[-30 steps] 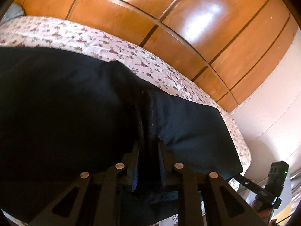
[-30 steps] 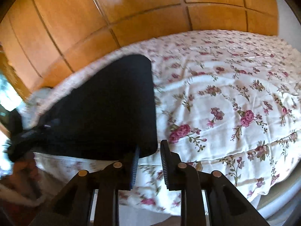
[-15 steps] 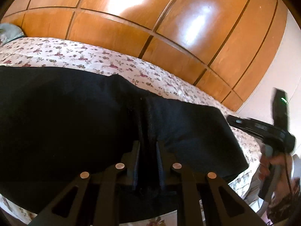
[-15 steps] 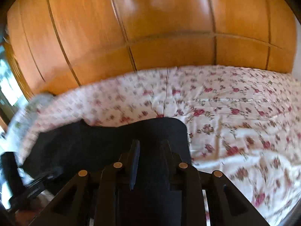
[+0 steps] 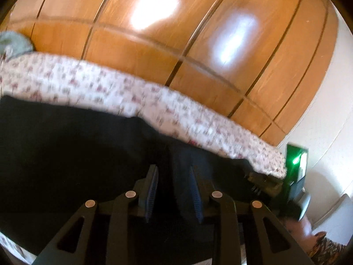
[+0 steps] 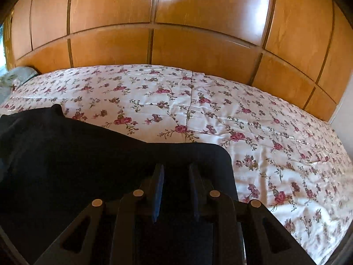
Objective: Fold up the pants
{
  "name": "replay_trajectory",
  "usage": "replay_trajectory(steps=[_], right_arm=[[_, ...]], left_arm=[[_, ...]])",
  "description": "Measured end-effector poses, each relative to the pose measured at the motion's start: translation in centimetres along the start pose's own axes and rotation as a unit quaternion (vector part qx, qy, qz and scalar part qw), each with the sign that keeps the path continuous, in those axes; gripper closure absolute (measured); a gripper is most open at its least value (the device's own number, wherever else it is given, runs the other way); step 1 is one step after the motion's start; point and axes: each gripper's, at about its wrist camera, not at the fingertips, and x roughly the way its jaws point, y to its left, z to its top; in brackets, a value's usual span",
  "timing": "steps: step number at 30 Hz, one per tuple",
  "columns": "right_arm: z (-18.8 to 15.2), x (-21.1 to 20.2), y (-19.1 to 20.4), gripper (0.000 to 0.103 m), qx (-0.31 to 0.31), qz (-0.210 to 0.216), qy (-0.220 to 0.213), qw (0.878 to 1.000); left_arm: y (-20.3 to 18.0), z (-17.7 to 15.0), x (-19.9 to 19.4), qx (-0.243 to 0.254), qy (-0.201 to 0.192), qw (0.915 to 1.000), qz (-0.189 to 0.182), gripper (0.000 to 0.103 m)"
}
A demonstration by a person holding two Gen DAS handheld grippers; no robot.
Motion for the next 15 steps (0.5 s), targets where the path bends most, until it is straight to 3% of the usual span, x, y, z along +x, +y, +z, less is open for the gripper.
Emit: replay_trajectory(steps=[5, 8, 11, 15], right_arm=[[-0.1, 0.1, 0.3, 0.08, -0.007, -0.01, -0.006, 1.0], [-0.1, 0.0, 0.1, 0.08, -0.003, -0.006, -0.008, 1.0], [-0.1, 0.0, -0.1, 0.08, -0.001, -0.001, -0.007, 1.0], [-0.2, 0.0, 0.1, 0.08, 0.002, 0.0, -0.01, 1.0]], left_arm=[[-2.7, 0.7, 1.6, 0.05, 0.019, 0.9984, -0.02, 0.072], [-3.8, 0.0, 4.3, 0.088, 0.052, 0.9948, 0.003, 0.072], [-2.6, -0.6, 7.6, 0.09, 0.091, 0.9902, 0.056, 0.079], [-1.7, -1.2, 7.2, 0.096, 0.078, 0.9911, 0.049, 0.082]])
